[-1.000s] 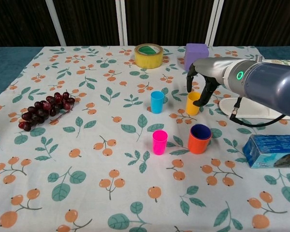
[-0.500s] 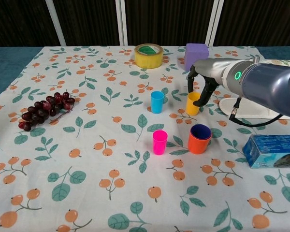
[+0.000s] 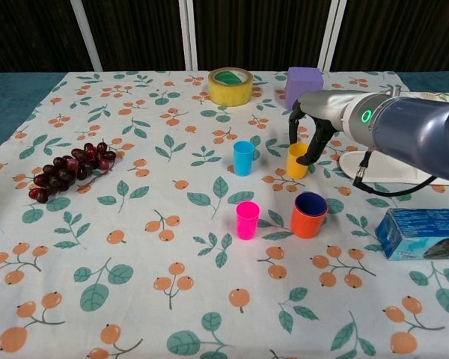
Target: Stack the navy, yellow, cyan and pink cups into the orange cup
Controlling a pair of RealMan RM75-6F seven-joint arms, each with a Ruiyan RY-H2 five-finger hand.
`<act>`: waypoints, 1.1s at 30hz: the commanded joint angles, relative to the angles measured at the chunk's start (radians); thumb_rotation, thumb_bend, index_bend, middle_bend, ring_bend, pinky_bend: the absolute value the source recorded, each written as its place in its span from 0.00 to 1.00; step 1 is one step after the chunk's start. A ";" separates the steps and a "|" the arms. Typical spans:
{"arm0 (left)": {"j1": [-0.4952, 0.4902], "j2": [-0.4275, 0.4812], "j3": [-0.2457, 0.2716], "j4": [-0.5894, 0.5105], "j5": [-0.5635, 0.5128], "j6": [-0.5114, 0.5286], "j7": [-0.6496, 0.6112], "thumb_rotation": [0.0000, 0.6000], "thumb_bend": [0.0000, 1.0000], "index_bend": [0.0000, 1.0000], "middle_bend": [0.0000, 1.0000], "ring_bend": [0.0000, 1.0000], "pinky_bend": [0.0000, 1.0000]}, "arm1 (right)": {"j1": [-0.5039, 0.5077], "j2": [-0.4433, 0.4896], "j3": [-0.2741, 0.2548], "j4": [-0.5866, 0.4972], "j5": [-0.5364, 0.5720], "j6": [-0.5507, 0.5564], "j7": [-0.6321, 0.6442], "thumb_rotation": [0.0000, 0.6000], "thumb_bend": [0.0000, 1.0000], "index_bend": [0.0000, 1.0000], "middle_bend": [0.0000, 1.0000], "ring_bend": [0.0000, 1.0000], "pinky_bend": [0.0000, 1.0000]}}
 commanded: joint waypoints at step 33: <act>0.000 -0.002 0.004 -0.001 0.011 0.005 0.005 1.00 0.77 0.15 0.01 0.00 0.00 | -0.160 0.293 -0.204 -0.644 -0.379 0.224 -0.052 1.00 0.40 0.49 0.00 0.00 0.04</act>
